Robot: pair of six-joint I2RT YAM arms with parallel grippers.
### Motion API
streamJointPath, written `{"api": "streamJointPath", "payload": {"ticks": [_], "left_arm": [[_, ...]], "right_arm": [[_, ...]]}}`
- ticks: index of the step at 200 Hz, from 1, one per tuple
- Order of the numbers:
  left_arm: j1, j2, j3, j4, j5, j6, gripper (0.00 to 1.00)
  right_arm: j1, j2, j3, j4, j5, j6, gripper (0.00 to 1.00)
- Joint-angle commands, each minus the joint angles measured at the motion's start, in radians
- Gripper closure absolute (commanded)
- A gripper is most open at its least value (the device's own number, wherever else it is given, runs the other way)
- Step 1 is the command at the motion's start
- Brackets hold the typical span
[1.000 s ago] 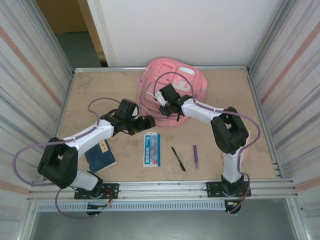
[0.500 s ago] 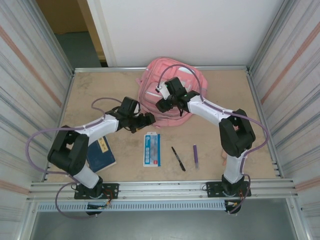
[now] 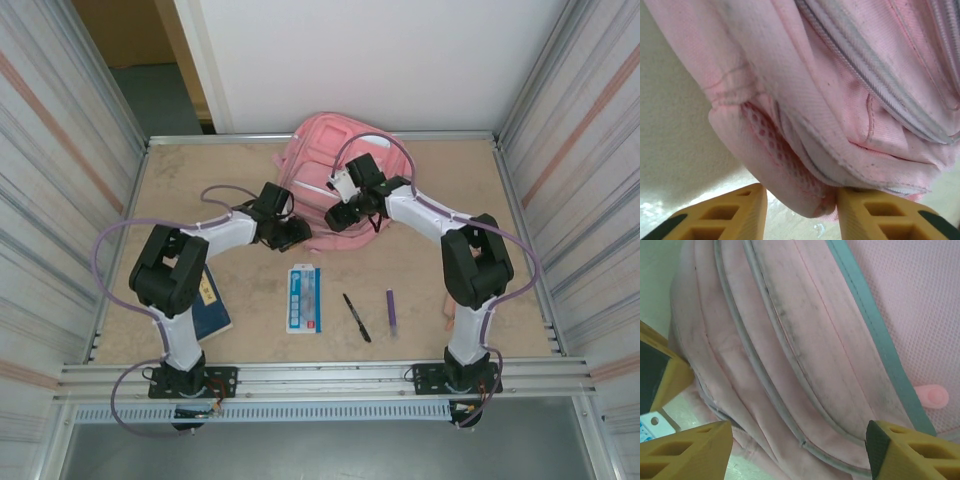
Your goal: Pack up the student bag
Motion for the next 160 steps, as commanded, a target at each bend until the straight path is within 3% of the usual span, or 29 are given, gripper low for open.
{"api": "streamJointPath", "payload": {"ticks": [1,16,51,66,85,101,113,136,160], "left_arm": [[0.003,-0.006,-0.01,-0.094,-0.127,-0.017,0.64],[0.003,-0.007,-0.019,-0.144,-0.181,-0.05,0.72],[0.013,0.006,-0.041,-0.193,-0.227,-0.083,0.77],[0.022,-0.007,-0.04,-0.21,-0.23,-0.063,0.87],[0.038,-0.039,-0.04,-0.244,-0.251,-0.033,0.96],[0.062,-0.075,-0.047,-0.279,-0.264,-0.01,0.96],[0.083,-0.11,-0.08,-0.276,-0.262,-0.005,0.96],[0.125,-0.162,-0.15,-0.231,-0.195,0.008,0.91],[0.149,-0.19,-0.19,-0.208,-0.129,0.019,0.85]], "right_arm": [[0.003,-0.001,0.016,-0.043,-0.026,-0.002,0.29],[0.003,-0.006,0.013,-0.035,-0.032,-0.004,0.28],[0.009,0.008,0.027,-0.075,-0.02,-0.051,0.24],[0.018,0.019,0.039,-0.093,-0.032,-0.104,0.24],[0.046,0.044,0.076,-0.12,0.045,-0.132,0.24],[0.069,0.068,0.1,-0.098,0.104,-0.153,0.21],[0.09,0.093,0.125,-0.082,0.15,-0.163,0.11],[0.142,0.146,0.151,-0.023,0.268,-0.214,0.1],[0.188,0.196,0.154,0.042,0.301,-0.261,0.1]]}}
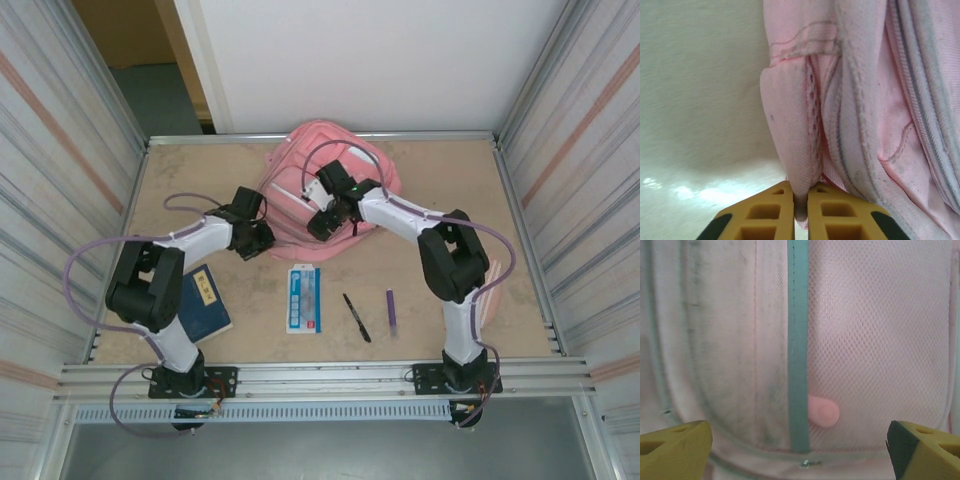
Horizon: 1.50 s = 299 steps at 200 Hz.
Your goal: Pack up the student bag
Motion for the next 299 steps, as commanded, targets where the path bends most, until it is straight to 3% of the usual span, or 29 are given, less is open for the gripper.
{"api": "streamJointPath", "payload": {"ticks": [1,44,57,67,74,84,100,122,145,163,260,285,299], "left_arm": [[0.019,-0.033,-0.054,-0.058,0.035,0.03,0.85],[0.038,-0.066,-0.086,-0.05,0.057,0.032,0.78],[0.046,-0.077,-0.092,-0.044,0.073,0.03,0.76],[0.052,-0.085,-0.09,-0.045,0.083,0.036,0.74],[0.054,-0.091,-0.092,-0.049,0.082,0.037,0.72],[0.06,-0.106,-0.101,-0.048,0.077,0.03,0.68],[0.07,-0.128,-0.111,-0.034,0.1,0.021,0.61],[0.085,-0.161,-0.104,-0.023,0.137,0.005,0.54],[0.086,-0.179,-0.09,0.018,0.164,-0.013,0.42],[0.087,-0.165,-0.059,0.02,0.184,-0.016,0.4],[0.089,-0.219,-0.159,0.052,0.084,-0.114,0.58],[0.089,-0.227,-0.205,0.064,0.063,-0.125,0.58],[0.091,-0.218,-0.215,0.069,0.037,-0.116,0.52]], "right_arm": [[0.043,0.059,0.026,0.062,0.097,-0.077,0.1],[0.083,0.112,0.046,0.093,0.091,-0.112,0.1],[0.09,0.108,0.04,0.105,0.118,-0.123,0.16],[0.089,0.099,0.026,0.13,0.124,-0.122,0.35],[0.091,0.088,0.016,0.144,0.125,-0.121,0.58],[0.093,0.062,0.006,0.158,0.121,-0.113,0.75],[0.096,-0.002,-0.029,0.2,0.088,-0.086,0.88],[0.095,-0.077,-0.058,0.242,0.027,-0.038,0.98],[0.098,-0.122,-0.034,0.227,0.01,0.01,1.0],[0.096,-0.151,-0.038,0.251,-0.005,0.052,1.0],[0.058,-0.225,-0.04,0.274,-0.116,0.249,1.0],[0.05,-0.233,-0.039,0.271,-0.122,0.255,1.0],[0.048,-0.237,-0.029,0.262,-0.144,0.258,1.0]]}}
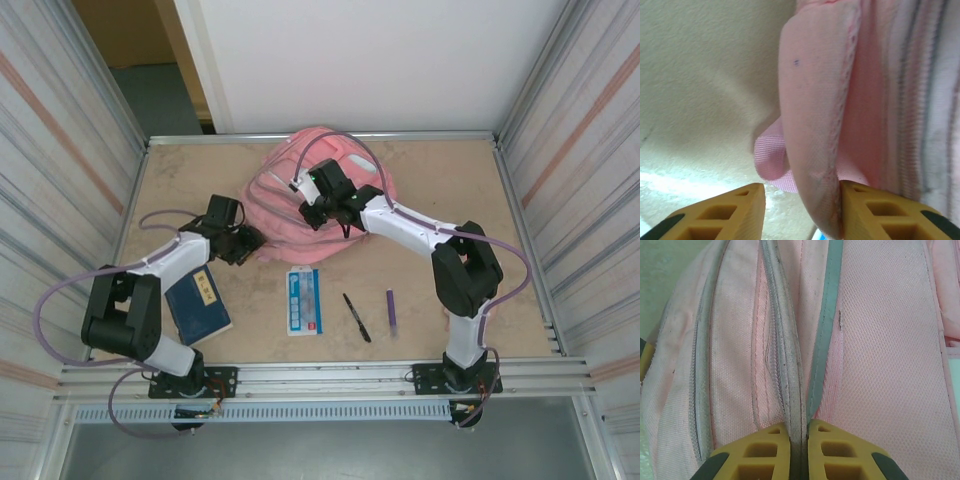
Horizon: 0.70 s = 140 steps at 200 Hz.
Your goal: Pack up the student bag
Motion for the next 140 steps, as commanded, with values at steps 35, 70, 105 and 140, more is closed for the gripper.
{"api": "streamJointPath", "payload": {"ticks": [35,70,105,140], "left_arm": [[0.047,0.089,0.031,0.008,-0.01,0.051,0.54],[0.032,0.062,0.058,-0.013,-0.111,0.102,0.83],[0.029,0.008,0.118,-0.032,-0.073,0.165,1.0],[-0.013,-0.04,0.205,-0.092,-0.059,0.187,1.0]], "right_arm": [[-0.004,-0.096,0.043,0.089,-0.09,0.032,1.0],[-0.035,-0.124,0.054,0.043,-0.073,-0.001,1.0],[-0.07,-0.144,0.008,0.001,-0.096,-0.032,1.0],[-0.077,-0.109,-0.06,-0.017,-0.057,-0.02,1.0]]}}
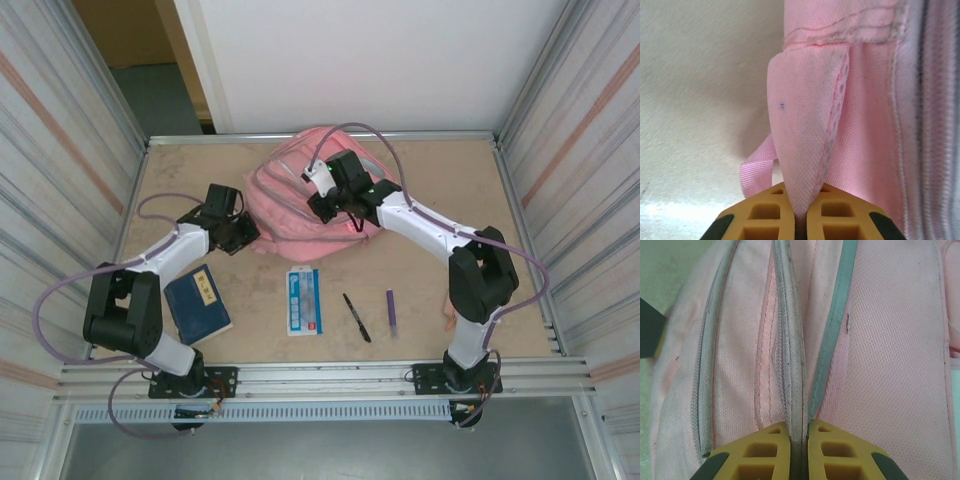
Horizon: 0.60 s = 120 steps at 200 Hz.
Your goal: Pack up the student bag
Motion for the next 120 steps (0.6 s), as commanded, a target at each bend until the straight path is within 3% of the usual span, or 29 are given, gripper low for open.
{"api": "streamJointPath", "payload": {"ticks": [1,11,39,64,94,120], "left_arm": [[-0.019,-0.067,0.069,-0.053,-0.017,0.05,1.0],[-0.026,-0.079,0.101,-0.065,-0.003,0.059,1.0],[-0.046,-0.097,0.212,-0.131,-0.007,0.107,1.0],[-0.05,-0.09,0.311,-0.181,0.003,0.151,1.0],[-0.051,-0.086,0.365,-0.206,0.02,0.159,1.0],[-0.059,-0.084,0.39,-0.203,0.058,0.15,1.0]], "right_arm": [[-0.011,-0.025,-0.021,-0.01,0.027,-0.014,1.0],[-0.016,-0.01,-0.026,-0.033,0.031,-0.01,0.99],[-0.038,-0.007,-0.022,-0.104,0.008,0.033,0.65],[-0.079,-0.101,-0.058,-0.201,-0.007,0.167,0.48],[-0.187,-0.282,-0.274,-0.192,-0.151,0.371,0.38],[-0.265,-0.443,-0.517,-0.106,-0.273,0.413,0.27]]}}
